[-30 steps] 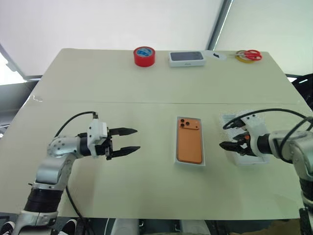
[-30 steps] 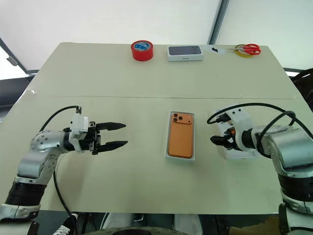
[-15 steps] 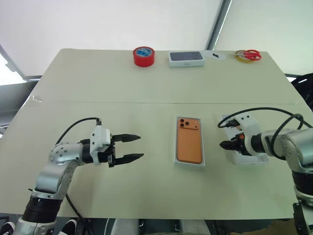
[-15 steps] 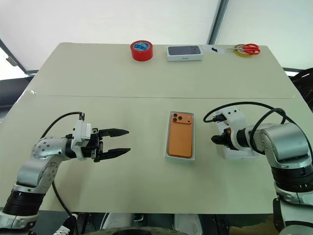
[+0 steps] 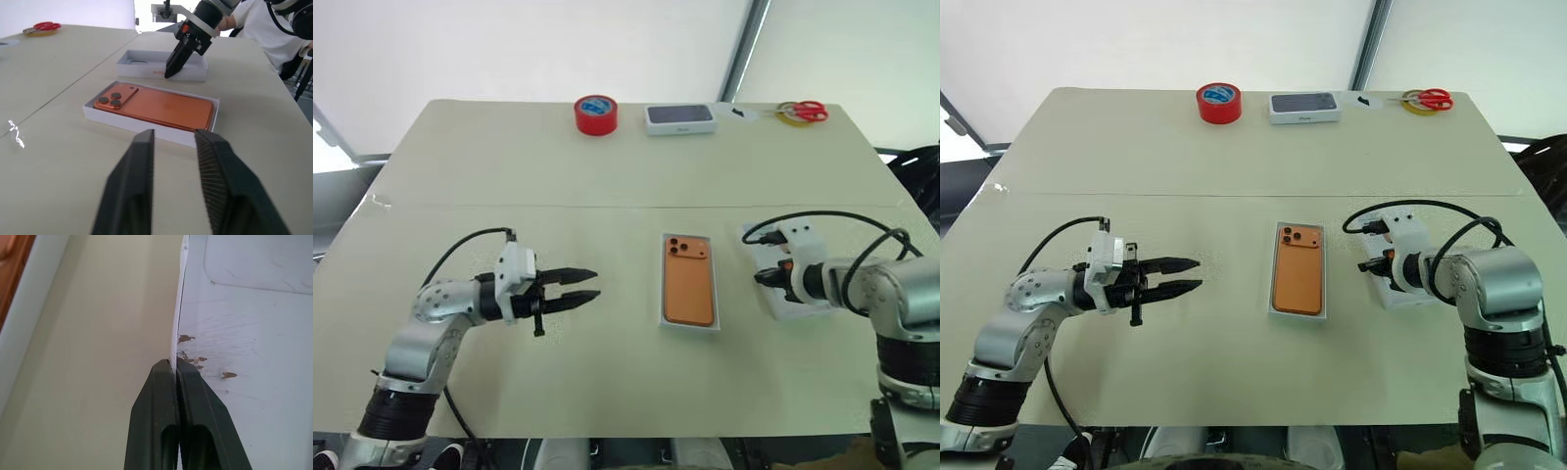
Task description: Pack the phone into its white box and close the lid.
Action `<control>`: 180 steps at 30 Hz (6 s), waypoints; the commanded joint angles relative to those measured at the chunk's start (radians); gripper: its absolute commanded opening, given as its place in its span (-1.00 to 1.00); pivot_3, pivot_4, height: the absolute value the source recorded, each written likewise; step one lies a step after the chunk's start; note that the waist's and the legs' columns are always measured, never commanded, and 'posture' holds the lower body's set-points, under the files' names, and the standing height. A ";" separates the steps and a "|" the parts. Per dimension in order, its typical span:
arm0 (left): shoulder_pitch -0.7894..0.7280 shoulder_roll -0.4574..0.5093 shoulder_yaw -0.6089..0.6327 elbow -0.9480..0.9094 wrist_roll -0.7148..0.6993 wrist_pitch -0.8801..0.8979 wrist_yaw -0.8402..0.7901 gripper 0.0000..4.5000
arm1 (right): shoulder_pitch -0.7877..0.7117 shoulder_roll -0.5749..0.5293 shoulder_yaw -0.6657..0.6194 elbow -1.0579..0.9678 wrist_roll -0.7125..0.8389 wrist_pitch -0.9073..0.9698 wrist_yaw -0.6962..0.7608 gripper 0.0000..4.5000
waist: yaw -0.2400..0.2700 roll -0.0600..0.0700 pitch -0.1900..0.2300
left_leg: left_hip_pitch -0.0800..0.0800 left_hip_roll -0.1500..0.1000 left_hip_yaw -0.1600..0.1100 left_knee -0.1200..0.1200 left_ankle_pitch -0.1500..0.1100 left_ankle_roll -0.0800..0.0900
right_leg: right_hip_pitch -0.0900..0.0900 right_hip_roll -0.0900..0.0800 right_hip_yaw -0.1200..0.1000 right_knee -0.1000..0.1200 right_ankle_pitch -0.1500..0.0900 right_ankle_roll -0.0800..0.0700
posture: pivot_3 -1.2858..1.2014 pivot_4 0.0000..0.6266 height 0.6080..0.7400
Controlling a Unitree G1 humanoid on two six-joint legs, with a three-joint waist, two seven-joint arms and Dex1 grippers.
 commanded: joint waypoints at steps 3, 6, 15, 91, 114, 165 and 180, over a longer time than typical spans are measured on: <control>-0.046 -0.037 0.019 0.018 -0.041 0.059 0.069 -0.98 | -0.064 0.078 -0.057 -0.054 0.024 -0.268 0.046 -1.00 | 0.005 0.002 0.001 | -0.004 0.000 0.001 0.000 0.001 -0.001 | -0.003 0.001 0.000 0.001 0.000 0.000 | 0.03 -0.52 0.84; -0.075 -0.088 0.011 0.052 -0.005 0.037 0.135 -0.98 | -0.073 0.244 -0.114 -0.090 0.123 -0.309 0.047 -1.00 | 0.011 0.002 0.001 | -0.004 0.000 0.000 0.001 0.001 -0.001 | -0.003 0.002 -0.001 0.001 0.000 0.000 | 0.03 -0.52 0.84; -0.063 -0.160 -0.025 -0.005 -0.010 0.083 0.216 -0.98 | -0.145 0.592 -0.317 -0.094 0.496 -0.169 -0.034 -1.00 | 0.010 0.002 0.001 | -0.005 0.000 0.000 0.003 0.002 -0.002 | -0.004 0.002 -0.001 0.004 0.000 0.001 | 0.03 -0.52 0.84; -0.140 -0.373 -0.245 0.220 0.149 -0.043 0.209 -1.00 | 0.293 -0.138 -0.075 0.105 0.745 -0.771 -0.016 -0.04 | 0.026 0.008 -0.003 | -0.008 0.002 0.000 0.004 -0.002 0.006 | -0.004 0.006 0.000 0.001 0.001 0.001 | 0.03 -0.52 0.84; -0.224 -0.382 -0.294 0.406 0.296 -0.134 0.206 -1.00 | 0.434 -0.128 0.078 -0.001 0.052 -1.124 0.341 -1.00 | 0.036 0.008 -0.003 | -0.006 0.000 -0.001 0.006 -0.002 0.006 | -0.002 0.002 -0.001 0.000 0.001 0.002 | 0.03 -0.52 0.84; -0.351 -0.487 -0.247 0.537 0.337 -0.117 0.333 -1.00 | 0.183 -0.022 0.203 0.269 -0.398 -1.168 0.292 -1.00 | 0.036 0.008 -0.002 | -0.007 0.000 0.000 0.015 0.001 0.001 | -0.001 0.003 -0.001 0.006 0.001 0.002 | 0.03 -0.52 0.84; -0.414 -0.523 -0.177 0.461 0.231 -0.046 0.351 -1.00 | 0.135 0.024 0.003 0.254 -0.225 -1.222 0.318 -1.00 | 0.037 0.008 -0.002 | -0.008 0.000 0.000 0.016 0.001 0.001 | -0.002 0.003 -0.001 0.007 0.001 0.002 | 0.03 -0.52 0.84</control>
